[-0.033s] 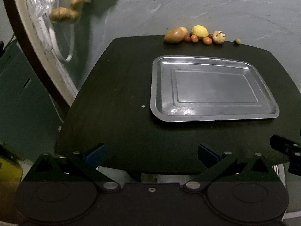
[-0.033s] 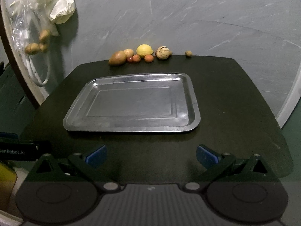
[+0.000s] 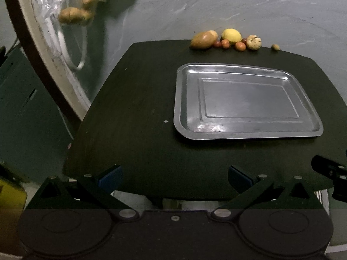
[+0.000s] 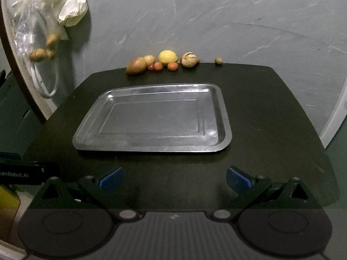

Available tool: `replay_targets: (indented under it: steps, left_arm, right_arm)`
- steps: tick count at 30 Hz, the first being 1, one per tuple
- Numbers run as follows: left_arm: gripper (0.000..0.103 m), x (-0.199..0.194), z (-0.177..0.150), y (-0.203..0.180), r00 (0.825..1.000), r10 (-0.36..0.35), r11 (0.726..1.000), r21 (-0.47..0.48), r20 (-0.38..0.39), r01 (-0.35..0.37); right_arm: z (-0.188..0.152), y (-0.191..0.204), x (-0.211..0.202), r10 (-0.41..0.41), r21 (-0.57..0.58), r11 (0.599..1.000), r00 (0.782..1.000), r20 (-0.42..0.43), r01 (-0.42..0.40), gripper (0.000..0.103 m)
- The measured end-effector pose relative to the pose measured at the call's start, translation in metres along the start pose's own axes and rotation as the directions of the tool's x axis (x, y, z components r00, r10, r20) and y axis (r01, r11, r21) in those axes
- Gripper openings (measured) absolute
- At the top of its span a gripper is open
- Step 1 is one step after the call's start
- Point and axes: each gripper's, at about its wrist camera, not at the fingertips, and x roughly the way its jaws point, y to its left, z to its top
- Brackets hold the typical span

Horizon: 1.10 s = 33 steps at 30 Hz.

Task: Organize fruits
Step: 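Move both tools over the tray toward the row of fruit, then grasp the tangerine with the right tool while the left tool grasps the pear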

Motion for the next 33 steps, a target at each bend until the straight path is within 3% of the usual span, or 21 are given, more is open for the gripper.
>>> replay_targets:
  steps: [8,18,27,33]
  left_arm:
    - [0.102,0.007,0.002,-0.013,0.998,0.061,0.997,-0.053,-0.030,-0.062]
    - [0.102,0.000,0.012,-0.019,0.992,0.126,0.989,-0.078,-0.012,-0.127]
    - [0.102,0.007,0.044,-0.005,0.991,0.137,0.990,-0.043,0.012,-0.136]
    - [0.102,0.033,0.080,0.016,0.995,0.091,0.996,-0.015,0.040,-0.091]
  right_arm:
    - [0.009,-0.016,0.019,0.066,-0.046,0.997,0.997,-0.046,-0.068,0.103]
    - [0.023,-0.024,0.025,0.147,-0.076,0.986,0.988,-0.050,-0.151,0.103]
    - [0.045,-0.013,0.032,0.142,-0.088,0.986,0.990,0.024,-0.139,0.103]
    - [0.064,-0.001,0.047,0.099,-0.070,0.993,0.993,0.067,-0.095,0.103]
